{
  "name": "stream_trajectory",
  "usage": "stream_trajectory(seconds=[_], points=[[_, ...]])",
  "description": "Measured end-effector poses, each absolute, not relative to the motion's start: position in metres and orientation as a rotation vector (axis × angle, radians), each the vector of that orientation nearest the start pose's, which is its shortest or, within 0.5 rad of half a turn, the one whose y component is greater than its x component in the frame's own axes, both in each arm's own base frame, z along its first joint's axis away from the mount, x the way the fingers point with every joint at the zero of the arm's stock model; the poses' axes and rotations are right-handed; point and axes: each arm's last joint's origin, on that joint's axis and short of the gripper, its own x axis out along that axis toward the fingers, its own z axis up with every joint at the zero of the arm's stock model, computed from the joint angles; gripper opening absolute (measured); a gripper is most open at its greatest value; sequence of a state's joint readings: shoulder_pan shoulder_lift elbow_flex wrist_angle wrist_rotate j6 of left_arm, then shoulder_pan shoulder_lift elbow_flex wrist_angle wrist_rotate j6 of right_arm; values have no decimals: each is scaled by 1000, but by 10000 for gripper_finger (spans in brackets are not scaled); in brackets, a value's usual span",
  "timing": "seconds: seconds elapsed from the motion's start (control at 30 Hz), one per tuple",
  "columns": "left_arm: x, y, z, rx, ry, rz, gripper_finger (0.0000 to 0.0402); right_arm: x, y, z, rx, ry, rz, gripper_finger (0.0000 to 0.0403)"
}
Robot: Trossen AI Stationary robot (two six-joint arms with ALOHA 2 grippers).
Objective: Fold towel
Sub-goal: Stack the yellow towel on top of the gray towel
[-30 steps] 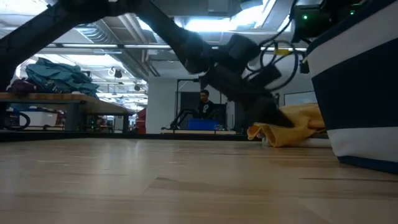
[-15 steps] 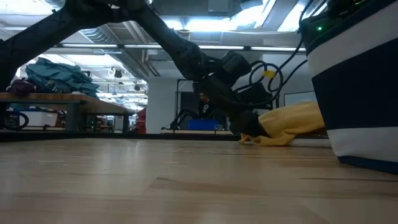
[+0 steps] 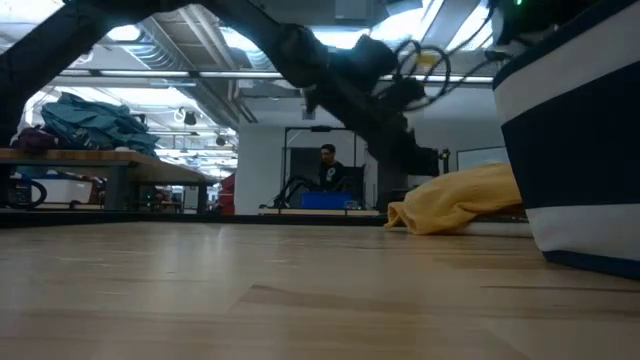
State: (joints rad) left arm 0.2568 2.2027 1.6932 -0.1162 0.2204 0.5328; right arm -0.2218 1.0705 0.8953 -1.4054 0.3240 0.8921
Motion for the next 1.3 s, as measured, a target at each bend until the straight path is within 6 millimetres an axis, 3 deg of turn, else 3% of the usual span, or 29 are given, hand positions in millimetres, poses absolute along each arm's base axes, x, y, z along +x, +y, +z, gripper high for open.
stream_trajectory(seconds=[0.17,0.4,0.73,1.03,1.3], points=[[479,124,215,405,547,-52,5,135,-39,271,628,1210,-1060,5],[490,130,233,520,345,108,4,136,-38,272,680,1223,-1014,5],[505,147,190,553,262,147,3,155,-42,275,742,1033,-925,5],[516,181,164,373,249,222,1,169,-45,280,770,878,-867,5],[521,172,164,435,285,134,1,173,-46,282,782,837,-845,5]])
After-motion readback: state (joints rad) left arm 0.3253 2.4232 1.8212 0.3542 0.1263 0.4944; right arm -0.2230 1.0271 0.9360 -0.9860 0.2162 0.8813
